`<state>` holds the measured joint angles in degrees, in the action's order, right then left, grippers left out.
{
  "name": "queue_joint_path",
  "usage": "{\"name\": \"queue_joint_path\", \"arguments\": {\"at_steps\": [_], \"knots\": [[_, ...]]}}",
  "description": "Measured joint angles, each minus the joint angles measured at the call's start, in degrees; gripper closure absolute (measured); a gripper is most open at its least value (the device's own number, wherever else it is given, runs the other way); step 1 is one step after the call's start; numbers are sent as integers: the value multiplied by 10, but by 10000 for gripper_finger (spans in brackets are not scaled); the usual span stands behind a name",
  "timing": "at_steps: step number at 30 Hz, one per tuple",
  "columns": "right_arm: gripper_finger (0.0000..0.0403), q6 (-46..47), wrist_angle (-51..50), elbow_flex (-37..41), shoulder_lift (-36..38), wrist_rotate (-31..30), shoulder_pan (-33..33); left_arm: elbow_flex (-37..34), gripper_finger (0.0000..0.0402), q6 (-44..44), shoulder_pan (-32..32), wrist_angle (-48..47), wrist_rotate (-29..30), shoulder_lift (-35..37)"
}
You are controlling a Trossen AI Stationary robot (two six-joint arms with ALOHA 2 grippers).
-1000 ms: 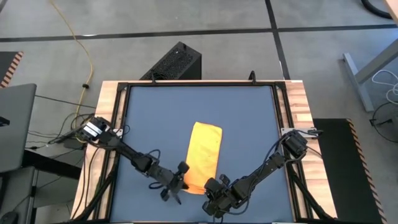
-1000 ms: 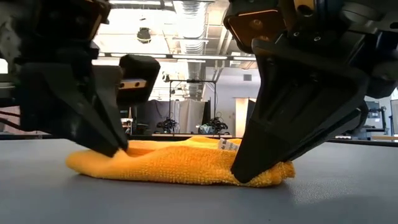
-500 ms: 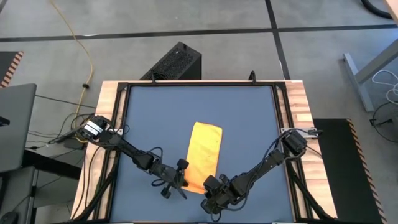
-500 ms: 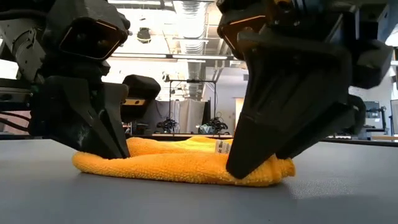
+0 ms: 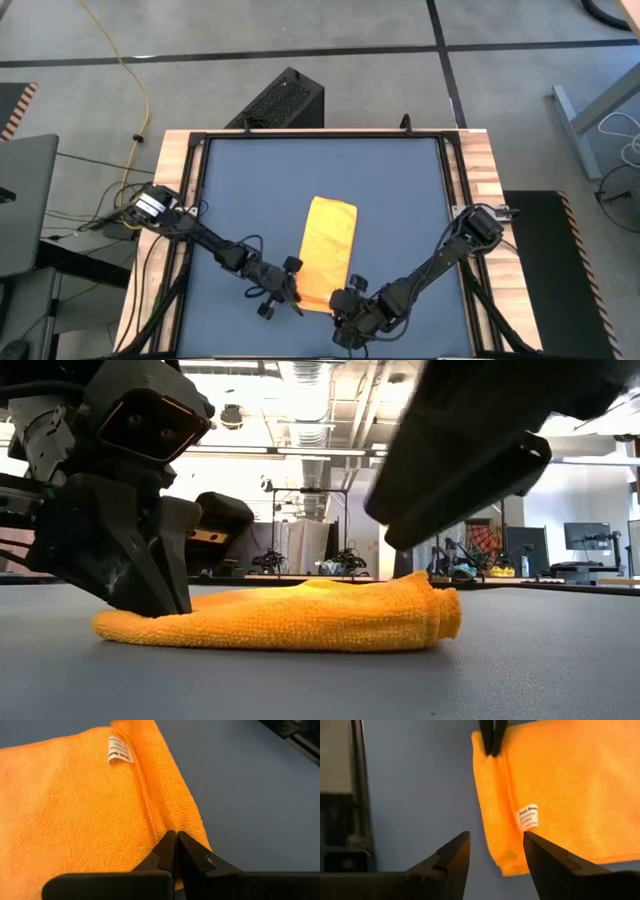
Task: Roll towel into tight, uniform cylinder
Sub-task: Roll the orange microfiber cloth
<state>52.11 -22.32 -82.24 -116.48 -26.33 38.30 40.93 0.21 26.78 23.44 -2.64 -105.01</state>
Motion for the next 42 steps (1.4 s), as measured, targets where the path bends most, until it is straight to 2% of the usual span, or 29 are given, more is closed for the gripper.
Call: {"name": "queue_joint_path", "arguments": {"at_steps": [5,10,20,23,26,32,36,39,42], "knots": [[193,-99,18,0,-9,-46,14,0,401,-14,-10,-1,-20,0],[194,-166,15,-1,-40,-65,22,0,401,-16,-14,-4,-28,0],[201,-173,20,-1,-67,-95,16,0,401,-16,-16,-12,-35,-1],[226,-141,23,-1,-74,-85,14,-1,401,-17,-18,-10,-39,-1],[272,-111,20,-1,-76,-83,16,-1,395,-8,-18,-6,-60,-1],[380,-78,20,-1,-76,-85,24,-1,345,1,-19,-13,-66,11],[378,-43,18,-1,-76,-85,25,-2,314,9,-21,-31,-74,42],[367,-21,18,-1,-76,-86,25,-2,307,22,-20,-42,-76,78],[374,-6,17,-1,-76,-86,25,-2,306,23,-20,-40,-76,105]]}}
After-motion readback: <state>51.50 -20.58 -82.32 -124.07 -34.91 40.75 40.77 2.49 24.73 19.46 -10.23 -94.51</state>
